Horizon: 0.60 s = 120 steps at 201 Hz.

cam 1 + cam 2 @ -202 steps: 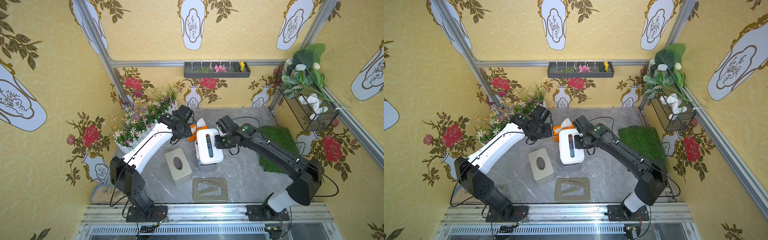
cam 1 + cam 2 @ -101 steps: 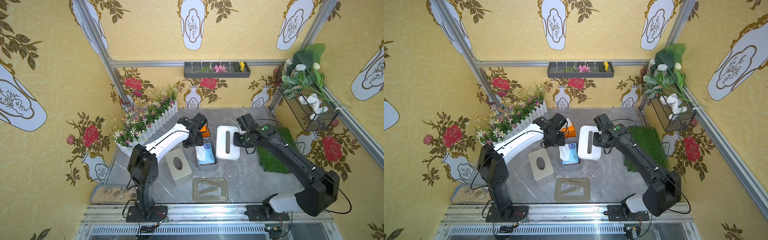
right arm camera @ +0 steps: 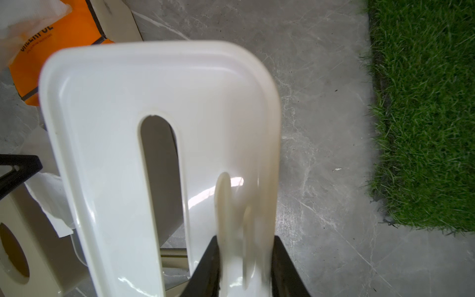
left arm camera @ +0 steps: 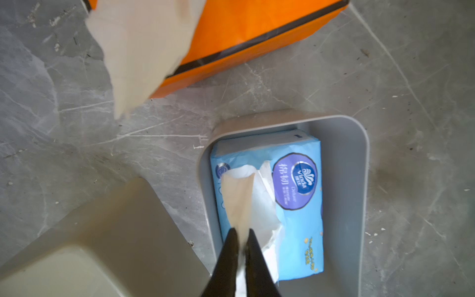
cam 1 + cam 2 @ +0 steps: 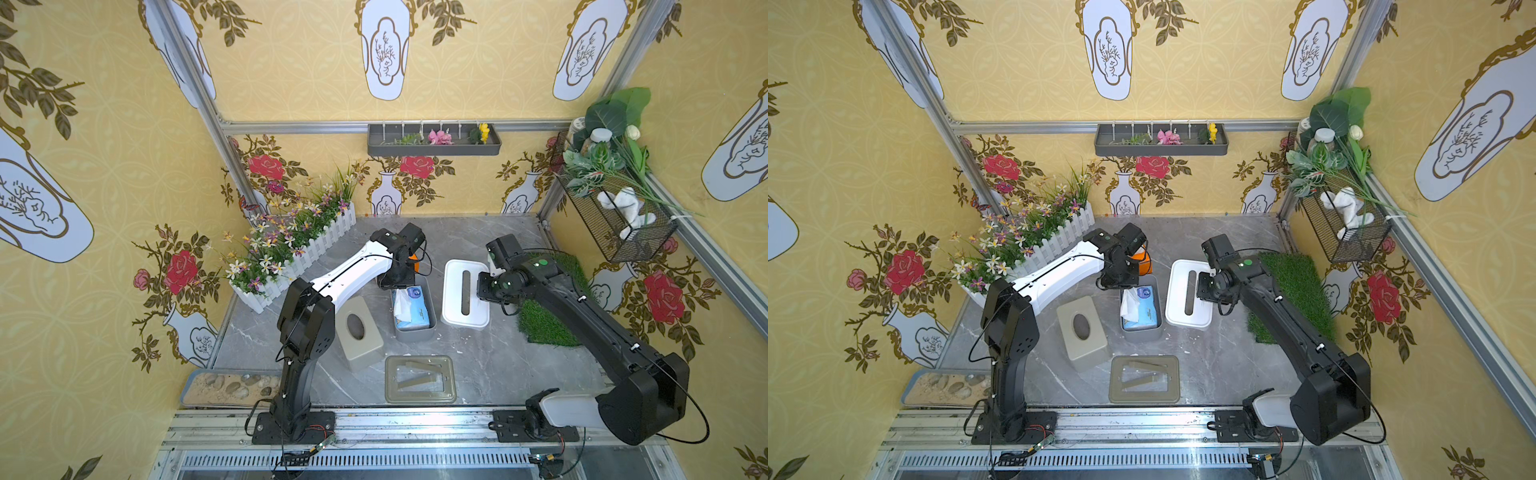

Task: Put the tissue paper into the tissue box
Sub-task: Adjust the paper towel in the tissue box.

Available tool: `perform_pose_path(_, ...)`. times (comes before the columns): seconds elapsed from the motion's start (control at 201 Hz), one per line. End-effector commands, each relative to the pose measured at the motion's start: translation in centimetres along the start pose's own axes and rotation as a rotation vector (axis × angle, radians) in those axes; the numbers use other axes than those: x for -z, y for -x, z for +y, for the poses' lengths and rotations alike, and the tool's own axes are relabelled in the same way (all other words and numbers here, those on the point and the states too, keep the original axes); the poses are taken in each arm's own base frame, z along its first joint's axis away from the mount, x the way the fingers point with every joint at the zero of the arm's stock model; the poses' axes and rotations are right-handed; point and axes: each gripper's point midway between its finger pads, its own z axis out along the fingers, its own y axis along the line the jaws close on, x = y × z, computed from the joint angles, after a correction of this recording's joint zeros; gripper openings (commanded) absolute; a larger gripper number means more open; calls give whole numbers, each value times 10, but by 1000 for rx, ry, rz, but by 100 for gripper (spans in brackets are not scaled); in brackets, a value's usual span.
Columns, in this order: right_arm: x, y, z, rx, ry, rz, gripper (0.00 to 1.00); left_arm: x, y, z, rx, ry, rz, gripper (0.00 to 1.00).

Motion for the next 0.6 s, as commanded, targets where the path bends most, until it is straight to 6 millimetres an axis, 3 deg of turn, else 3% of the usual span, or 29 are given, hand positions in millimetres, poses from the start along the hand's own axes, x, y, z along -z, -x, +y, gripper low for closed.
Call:
perform_pose_path(0.0,0,4,2,3,26,-19,17,2,-5,-9,-19,-13,25,4)
perform_pose_path(0.06,-1,3,1,1,30,-16,17,0,-8,-14,-29,-12,36,0)
perform_pose_path(0.334,-4,-2,-9,-27,41,-18,17,-21,-26,-42,-71,6,101,0)
perform_pose_path(0.592,-1,-6,-19,-46,49,-26,17,-37,-29,-62,-81,2,127,0)
